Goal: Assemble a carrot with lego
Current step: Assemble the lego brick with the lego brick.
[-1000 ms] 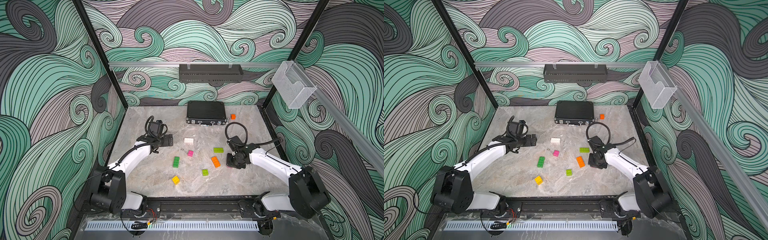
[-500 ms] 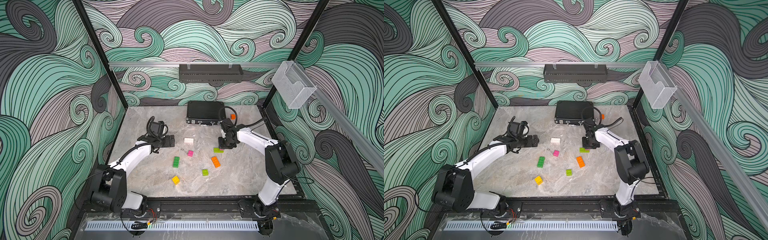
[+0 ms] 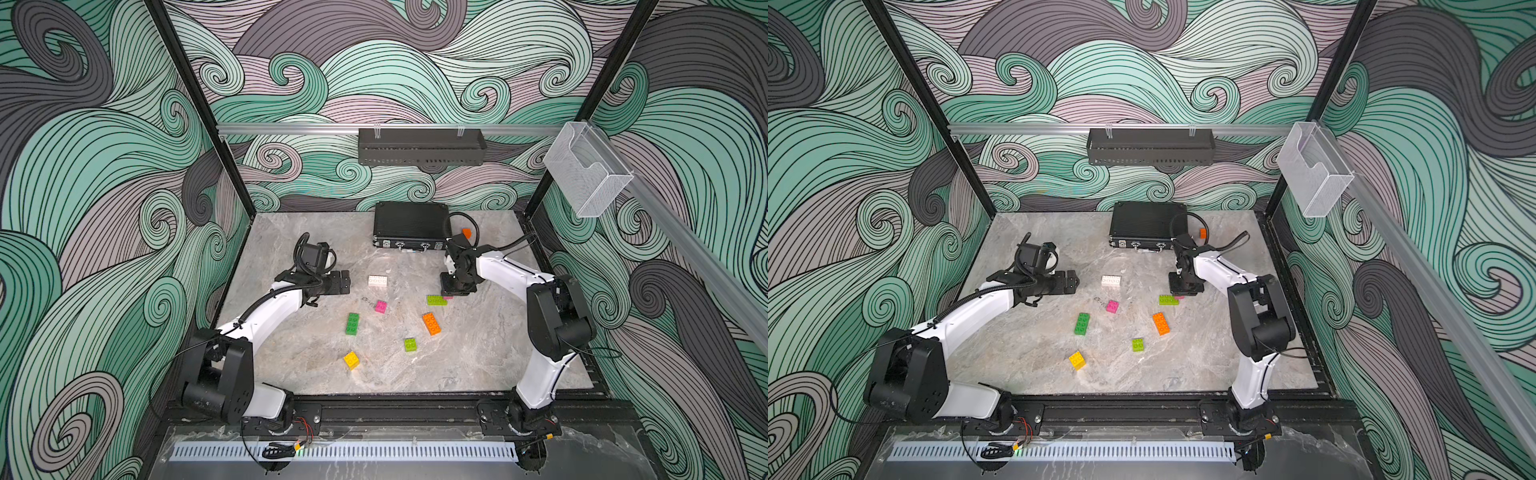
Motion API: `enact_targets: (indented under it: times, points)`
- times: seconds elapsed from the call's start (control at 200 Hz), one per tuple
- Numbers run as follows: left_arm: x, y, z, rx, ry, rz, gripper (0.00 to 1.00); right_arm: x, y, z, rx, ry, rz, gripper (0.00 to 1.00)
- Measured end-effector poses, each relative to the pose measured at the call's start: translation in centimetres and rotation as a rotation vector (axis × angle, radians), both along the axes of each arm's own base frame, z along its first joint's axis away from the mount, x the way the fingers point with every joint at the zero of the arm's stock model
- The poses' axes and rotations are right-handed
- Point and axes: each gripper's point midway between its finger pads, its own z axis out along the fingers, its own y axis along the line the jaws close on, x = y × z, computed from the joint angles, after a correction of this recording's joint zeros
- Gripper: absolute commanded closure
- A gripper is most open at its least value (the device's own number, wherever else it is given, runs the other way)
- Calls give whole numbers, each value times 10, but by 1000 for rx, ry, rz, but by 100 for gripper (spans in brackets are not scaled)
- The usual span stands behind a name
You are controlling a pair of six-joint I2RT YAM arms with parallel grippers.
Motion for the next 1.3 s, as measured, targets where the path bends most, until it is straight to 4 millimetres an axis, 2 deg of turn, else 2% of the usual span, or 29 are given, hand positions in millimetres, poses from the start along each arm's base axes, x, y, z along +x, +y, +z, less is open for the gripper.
enact_targets:
  times: [0.635, 0.841, 1.091, 1.301]
  points:
    - [4, -1, 6, -5, -13, -1, 2, -3, 1, -6, 4, 22, 2, 100]
    - [5, -2, -5, 4, 17, -1, 2, -5, 1, -9, 5, 32, -10, 100]
    - [5, -2, -5, 4, 18, -1, 1, -5, 1, -10, 7, 35, -15, 100]
    - [7, -2, -5, 3, 17, -2, 1, 9, 7, -12, -10, 51, 34, 100]
